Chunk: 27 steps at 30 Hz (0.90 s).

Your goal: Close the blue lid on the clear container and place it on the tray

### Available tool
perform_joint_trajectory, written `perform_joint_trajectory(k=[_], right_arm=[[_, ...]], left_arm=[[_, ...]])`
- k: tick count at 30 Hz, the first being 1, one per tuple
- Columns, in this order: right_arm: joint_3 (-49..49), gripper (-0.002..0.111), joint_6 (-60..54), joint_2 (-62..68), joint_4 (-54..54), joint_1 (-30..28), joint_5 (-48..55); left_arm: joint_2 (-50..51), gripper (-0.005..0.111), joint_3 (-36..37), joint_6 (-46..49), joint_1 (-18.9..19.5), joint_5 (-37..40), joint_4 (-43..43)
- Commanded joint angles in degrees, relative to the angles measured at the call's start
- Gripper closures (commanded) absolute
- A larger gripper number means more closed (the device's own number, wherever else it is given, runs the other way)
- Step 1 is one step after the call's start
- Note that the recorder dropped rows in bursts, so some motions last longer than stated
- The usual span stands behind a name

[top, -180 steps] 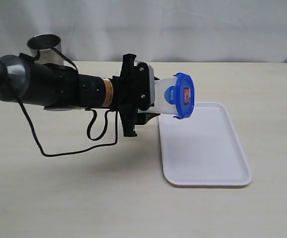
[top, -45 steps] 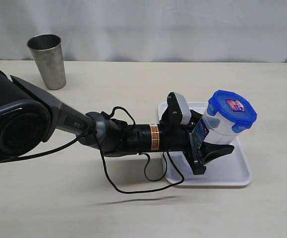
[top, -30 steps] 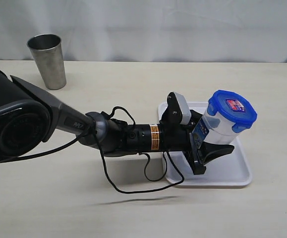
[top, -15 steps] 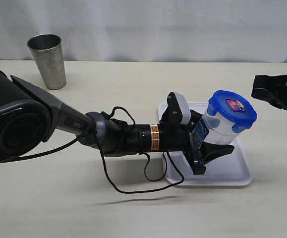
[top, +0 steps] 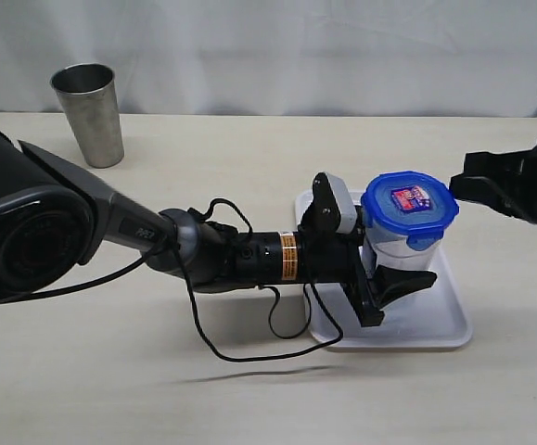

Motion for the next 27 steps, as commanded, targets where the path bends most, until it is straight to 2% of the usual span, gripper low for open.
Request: perform_joint_trajectory(k=[1,14,21,27], right_arm=[[0.2,0.104,-1.5,-0.1,-0.1,0.0,1.9],[-3.5,0.104,-0.5,-5.9,-0.1,0.0,-1.5],[-1.1,0.104,0.4,-9.6,-1.6,0.0,10.2],[3.0,0.104,-0.2,-9.4,-1.3,0.0,3.8]], left_arm=[[-0.1,0.107,-0.2,-0.2,0.1,-0.4,-0.9],[-0.1,0.107,-0.2,-0.2,0.1,2.6,-0.7],[-0.1,0.107,-0.2,-0.2,0.1,4.2,-0.9],[-0.1,0.107,-0.2,-0.2,0.1,4.4,-0.7]])
